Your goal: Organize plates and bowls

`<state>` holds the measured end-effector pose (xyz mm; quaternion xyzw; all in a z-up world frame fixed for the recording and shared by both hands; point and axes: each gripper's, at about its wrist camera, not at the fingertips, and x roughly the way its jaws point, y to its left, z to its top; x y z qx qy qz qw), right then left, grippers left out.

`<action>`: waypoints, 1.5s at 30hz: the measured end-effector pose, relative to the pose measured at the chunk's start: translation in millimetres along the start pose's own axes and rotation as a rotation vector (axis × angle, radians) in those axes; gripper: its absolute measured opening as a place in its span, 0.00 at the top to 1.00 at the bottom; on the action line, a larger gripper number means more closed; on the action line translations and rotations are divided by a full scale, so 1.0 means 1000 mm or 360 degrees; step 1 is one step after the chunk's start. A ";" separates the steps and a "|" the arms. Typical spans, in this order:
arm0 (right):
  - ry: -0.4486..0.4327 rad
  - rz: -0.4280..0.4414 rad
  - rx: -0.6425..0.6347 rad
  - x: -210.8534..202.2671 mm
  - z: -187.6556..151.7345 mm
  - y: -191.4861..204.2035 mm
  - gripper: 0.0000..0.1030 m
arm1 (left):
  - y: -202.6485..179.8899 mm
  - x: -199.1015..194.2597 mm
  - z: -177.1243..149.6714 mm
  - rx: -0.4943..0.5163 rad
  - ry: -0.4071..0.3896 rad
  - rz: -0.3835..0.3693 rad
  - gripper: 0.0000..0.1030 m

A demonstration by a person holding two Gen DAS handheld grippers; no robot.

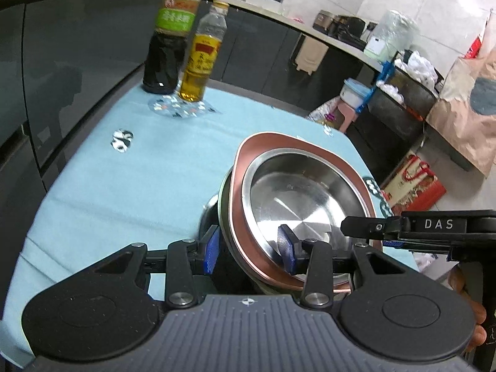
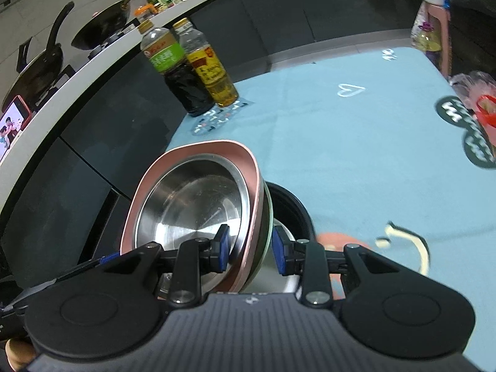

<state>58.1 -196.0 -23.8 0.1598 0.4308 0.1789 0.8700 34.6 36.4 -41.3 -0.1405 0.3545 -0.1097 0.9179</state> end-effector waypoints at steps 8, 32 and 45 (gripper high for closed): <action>0.0034 0.0007 0.0018 0.003 -0.008 -0.009 0.84 | -0.002 0.009 -0.009 -0.0004 0.0133 0.0024 0.64; 0.0051 0.0048 0.0181 0.020 -0.019 -0.035 0.57 | 0.022 0.004 -0.006 -0.0107 0.0065 0.0017 0.46; 0.0086 0.0075 0.0195 0.032 -0.020 -0.034 0.54 | 0.029 0.025 -0.006 -0.0193 0.0178 -0.0064 0.41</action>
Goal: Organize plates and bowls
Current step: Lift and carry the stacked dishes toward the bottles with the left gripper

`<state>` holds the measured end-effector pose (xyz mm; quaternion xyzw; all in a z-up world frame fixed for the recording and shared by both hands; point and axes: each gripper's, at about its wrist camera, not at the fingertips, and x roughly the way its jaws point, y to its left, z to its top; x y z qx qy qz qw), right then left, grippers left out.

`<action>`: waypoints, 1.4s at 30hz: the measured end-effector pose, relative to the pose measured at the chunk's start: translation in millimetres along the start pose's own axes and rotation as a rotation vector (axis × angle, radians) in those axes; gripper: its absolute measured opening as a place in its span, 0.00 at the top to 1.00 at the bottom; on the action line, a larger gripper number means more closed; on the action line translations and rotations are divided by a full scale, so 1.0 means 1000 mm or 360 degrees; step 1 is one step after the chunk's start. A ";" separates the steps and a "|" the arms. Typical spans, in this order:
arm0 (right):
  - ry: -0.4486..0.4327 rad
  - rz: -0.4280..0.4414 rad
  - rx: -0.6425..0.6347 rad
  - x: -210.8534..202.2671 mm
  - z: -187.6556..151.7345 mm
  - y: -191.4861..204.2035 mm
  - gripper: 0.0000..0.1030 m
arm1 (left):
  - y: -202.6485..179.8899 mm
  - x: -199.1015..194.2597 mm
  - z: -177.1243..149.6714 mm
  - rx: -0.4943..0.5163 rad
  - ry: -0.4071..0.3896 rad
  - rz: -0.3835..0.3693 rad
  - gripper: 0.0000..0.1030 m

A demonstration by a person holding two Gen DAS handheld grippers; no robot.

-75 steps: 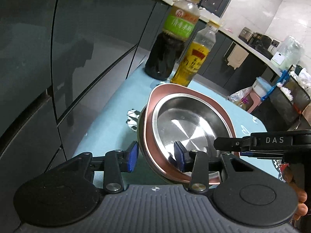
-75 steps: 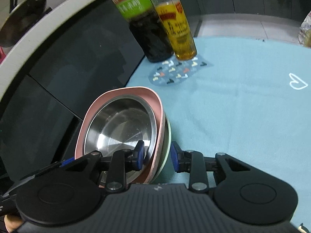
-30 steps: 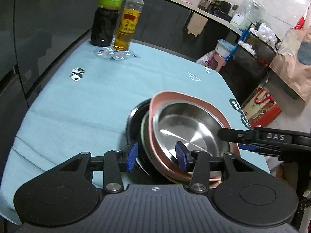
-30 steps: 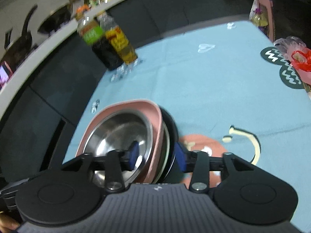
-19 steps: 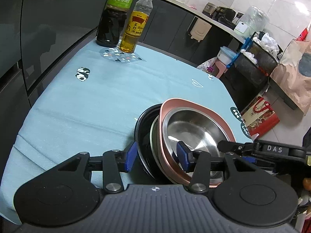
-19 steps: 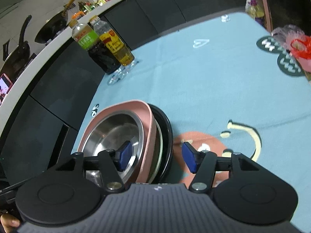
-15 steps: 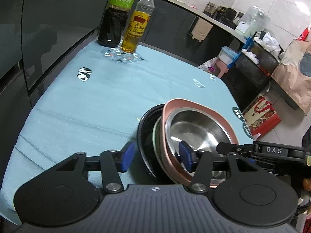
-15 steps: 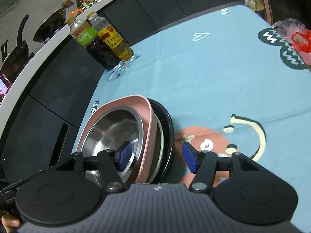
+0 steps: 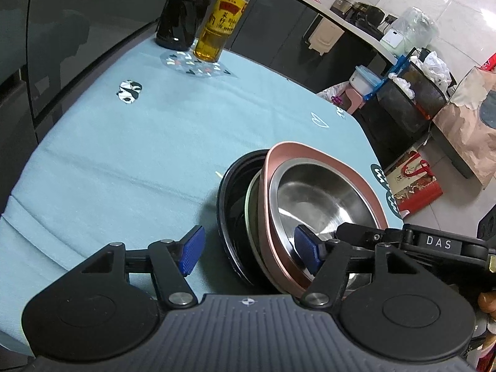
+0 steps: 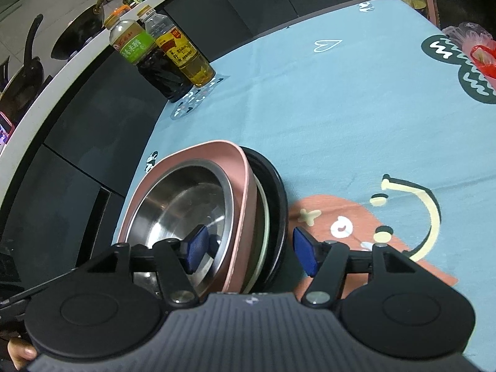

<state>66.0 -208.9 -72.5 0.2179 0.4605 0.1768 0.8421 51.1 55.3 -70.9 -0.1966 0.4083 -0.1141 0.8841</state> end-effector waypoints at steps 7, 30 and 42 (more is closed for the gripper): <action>0.0014 0.0049 0.0019 0.003 -0.001 -0.002 0.53 | 0.005 0.012 0.001 -0.0048 0.0042 -0.0045 0.35; -0.0062 -0.0045 -0.0063 0.001 0.016 0.010 0.55 | -0.010 0.020 0.018 0.0055 -0.0041 -0.0105 0.50; -0.0095 -0.0071 -0.0052 0.013 0.050 0.009 0.55 | -0.013 0.045 0.053 0.0050 -0.0048 -0.0134 0.50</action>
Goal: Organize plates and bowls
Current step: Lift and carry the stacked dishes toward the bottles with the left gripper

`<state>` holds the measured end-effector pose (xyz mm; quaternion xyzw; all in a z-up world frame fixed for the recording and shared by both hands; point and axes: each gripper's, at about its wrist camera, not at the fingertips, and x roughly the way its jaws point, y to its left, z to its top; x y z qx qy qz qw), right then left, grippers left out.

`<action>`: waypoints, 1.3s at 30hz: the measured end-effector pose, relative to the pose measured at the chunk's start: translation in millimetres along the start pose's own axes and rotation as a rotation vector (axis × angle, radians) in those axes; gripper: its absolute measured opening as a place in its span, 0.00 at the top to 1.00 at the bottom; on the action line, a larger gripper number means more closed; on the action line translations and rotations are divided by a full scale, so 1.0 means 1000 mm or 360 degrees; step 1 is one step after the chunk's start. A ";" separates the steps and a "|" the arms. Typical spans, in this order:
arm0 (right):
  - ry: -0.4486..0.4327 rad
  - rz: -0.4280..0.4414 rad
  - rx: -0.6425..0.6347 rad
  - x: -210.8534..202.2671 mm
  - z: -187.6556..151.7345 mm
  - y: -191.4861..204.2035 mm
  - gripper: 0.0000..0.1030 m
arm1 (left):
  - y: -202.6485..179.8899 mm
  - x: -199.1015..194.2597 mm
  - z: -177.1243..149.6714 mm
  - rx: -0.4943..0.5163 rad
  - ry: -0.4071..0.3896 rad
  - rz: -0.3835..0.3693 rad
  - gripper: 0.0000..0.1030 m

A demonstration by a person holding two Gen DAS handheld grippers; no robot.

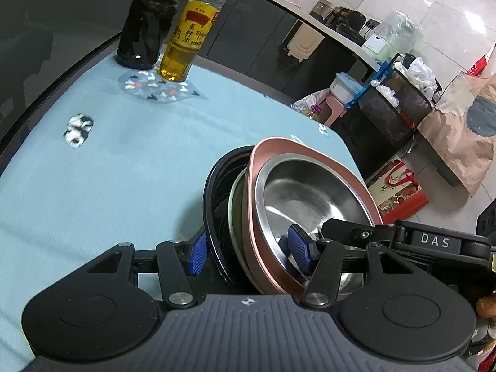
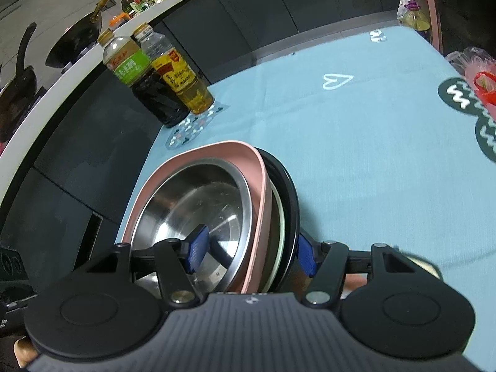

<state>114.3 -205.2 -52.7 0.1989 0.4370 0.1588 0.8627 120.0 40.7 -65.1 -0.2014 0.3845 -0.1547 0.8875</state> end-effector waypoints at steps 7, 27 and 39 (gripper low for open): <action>-0.0042 -0.0026 0.0038 0.008 0.029 -0.003 0.55 | -0.003 0.022 0.032 0.0009 0.0001 -0.0026 0.50; -0.0052 -0.0078 0.0109 0.052 0.107 -0.020 0.55 | -0.006 0.090 0.106 0.0057 -0.0026 -0.0013 0.50; -0.0034 -0.0117 0.0167 0.086 0.136 -0.040 0.55 | 0.003 0.138 0.129 0.0033 -0.0017 0.0014 0.50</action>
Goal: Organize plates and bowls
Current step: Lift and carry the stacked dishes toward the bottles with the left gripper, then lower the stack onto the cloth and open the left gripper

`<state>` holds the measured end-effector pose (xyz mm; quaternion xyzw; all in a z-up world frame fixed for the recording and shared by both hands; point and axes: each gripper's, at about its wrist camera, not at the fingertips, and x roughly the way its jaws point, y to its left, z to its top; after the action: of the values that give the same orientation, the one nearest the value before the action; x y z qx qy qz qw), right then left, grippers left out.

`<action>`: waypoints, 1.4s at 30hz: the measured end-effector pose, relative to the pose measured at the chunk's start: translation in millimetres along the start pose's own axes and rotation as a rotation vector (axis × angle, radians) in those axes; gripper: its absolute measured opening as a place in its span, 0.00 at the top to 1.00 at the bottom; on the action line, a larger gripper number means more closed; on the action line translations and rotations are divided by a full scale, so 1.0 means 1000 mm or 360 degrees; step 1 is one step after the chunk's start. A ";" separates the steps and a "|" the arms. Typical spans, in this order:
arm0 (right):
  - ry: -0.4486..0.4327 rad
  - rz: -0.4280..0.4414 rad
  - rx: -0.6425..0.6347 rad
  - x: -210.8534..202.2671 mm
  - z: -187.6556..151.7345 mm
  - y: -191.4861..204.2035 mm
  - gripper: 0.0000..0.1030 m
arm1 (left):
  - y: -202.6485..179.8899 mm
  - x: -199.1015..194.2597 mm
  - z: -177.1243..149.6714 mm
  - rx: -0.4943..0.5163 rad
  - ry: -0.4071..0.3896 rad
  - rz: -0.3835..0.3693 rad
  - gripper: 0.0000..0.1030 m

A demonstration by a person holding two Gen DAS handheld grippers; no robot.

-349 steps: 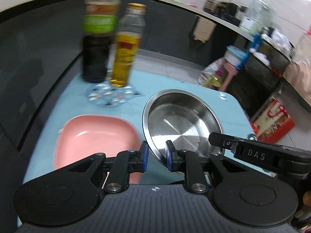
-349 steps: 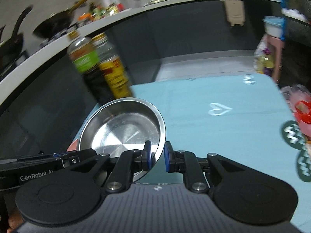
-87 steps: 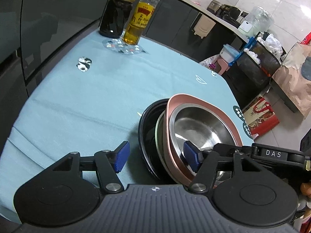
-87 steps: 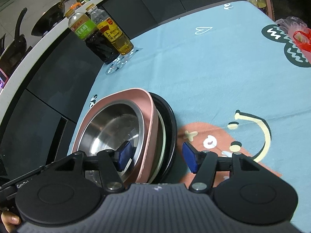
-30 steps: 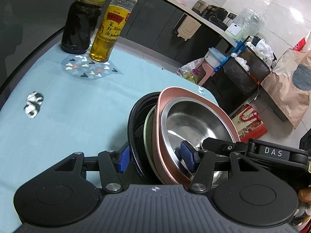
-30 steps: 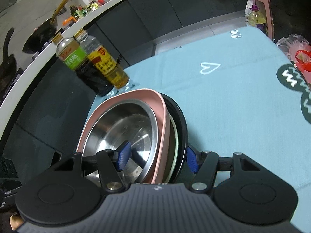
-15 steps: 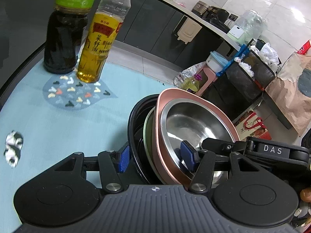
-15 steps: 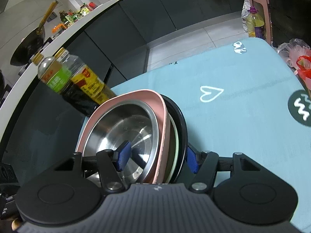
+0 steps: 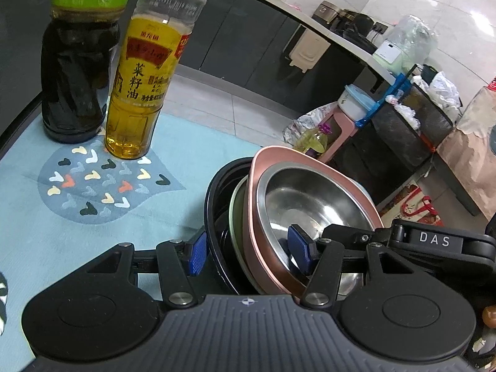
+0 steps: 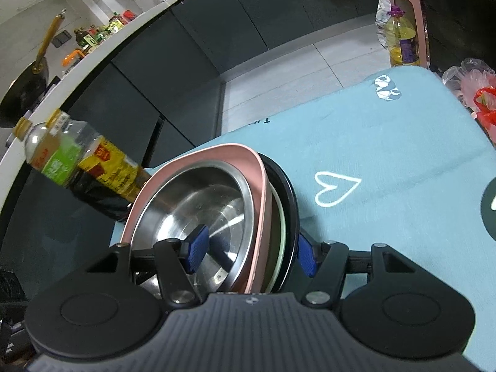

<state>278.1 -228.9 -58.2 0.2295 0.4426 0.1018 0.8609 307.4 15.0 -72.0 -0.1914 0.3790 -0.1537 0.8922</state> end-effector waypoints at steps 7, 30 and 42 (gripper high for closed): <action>0.0009 -0.0008 0.0029 0.009 -0.002 -0.007 0.55 | 0.010 0.011 -0.001 -0.0035 -0.0014 -0.0013 0.49; -0.0231 -0.0007 -0.0043 -0.050 -0.019 0.001 0.55 | -0.001 -0.065 -0.022 0.0103 -0.0278 -0.0003 0.49; -0.0243 0.0061 -0.0247 -0.081 -0.060 0.022 0.55 | -0.015 -0.119 -0.059 0.0222 -0.0443 -0.0003 0.48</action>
<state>182.6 -221.8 -19.6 0.1776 0.3621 0.1344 0.9051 182.7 38.4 -29.3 -0.1487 0.2401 -0.1525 0.9471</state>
